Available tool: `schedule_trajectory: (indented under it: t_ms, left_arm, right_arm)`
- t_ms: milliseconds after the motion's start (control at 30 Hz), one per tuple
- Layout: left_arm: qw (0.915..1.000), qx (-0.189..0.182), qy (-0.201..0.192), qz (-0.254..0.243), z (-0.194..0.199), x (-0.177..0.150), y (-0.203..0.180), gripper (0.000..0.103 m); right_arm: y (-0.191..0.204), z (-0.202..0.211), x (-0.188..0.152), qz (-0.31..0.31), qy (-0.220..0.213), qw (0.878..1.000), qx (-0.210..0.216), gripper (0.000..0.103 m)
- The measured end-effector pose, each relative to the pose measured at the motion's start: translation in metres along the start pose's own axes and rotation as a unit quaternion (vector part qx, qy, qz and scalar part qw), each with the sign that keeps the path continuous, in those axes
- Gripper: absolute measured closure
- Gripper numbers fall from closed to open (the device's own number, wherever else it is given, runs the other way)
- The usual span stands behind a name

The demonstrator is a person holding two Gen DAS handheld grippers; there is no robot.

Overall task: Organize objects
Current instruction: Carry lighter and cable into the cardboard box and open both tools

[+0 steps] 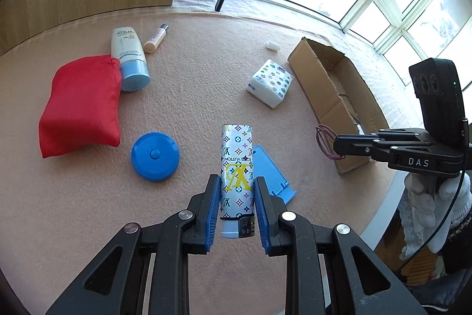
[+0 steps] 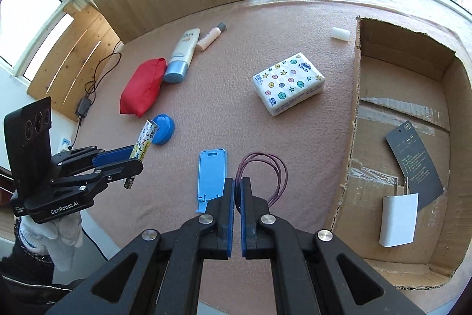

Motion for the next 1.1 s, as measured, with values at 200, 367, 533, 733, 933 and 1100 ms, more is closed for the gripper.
schedule_trajectory:
  t_ms: [200, 367, 533, 733, 933, 1100]
  left_arm:
    - [0.9993, -0.019, -0.011, -0.031, -0.003, 0.026, -0.037, 0.078]
    - [0.997, -0.037, -0.012, -0.067, -0.016, 0.042, -0.074, 0.078]
    - [0.9934, -0.061, -0.01, -0.096, -0.035, 0.055, -0.115, 0.078]
    - [0.9884, -0.077, -0.009, -0.13, -0.065, 0.07, -0.165, 0.078]
    - [0.986, -0.076, -0.005, -0.149, -0.097, 0.081, -0.201, 0.078]
    - [0.986, -0.067, 0.0, -0.153, -0.112, 0.085, -0.212, 0.078]
  right_arm:
    - [-0.013, 0.046, 0.014, -0.012, -0.045, 0.999, 0.002, 0.1]
    - [-0.03, 0.067, 0.014, -0.027, -0.067, 0.997, -0.016, 0.1]
    - [-0.061, 0.086, 0.005, -0.047, -0.079, 0.995, -0.043, 0.1]
    - [-0.094, 0.094, -0.003, -0.071, -0.084, 0.992, -0.066, 0.1]
    - [-0.12, 0.097, -0.009, -0.089, -0.082, 0.99, -0.071, 0.1]
    - [-0.131, 0.095, -0.013, -0.098, -0.08, 0.989, -0.071, 0.1]
Point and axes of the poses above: each gripper's, at about its wrist camera, not at the fingertips, and z roughly against the way its jaws point, y to its left, x to its top, the point moved 4 cm from there along -z, roughly the way its jaws point, and after that the axes turned 3 degrees about -y, right-handed, at the moved point
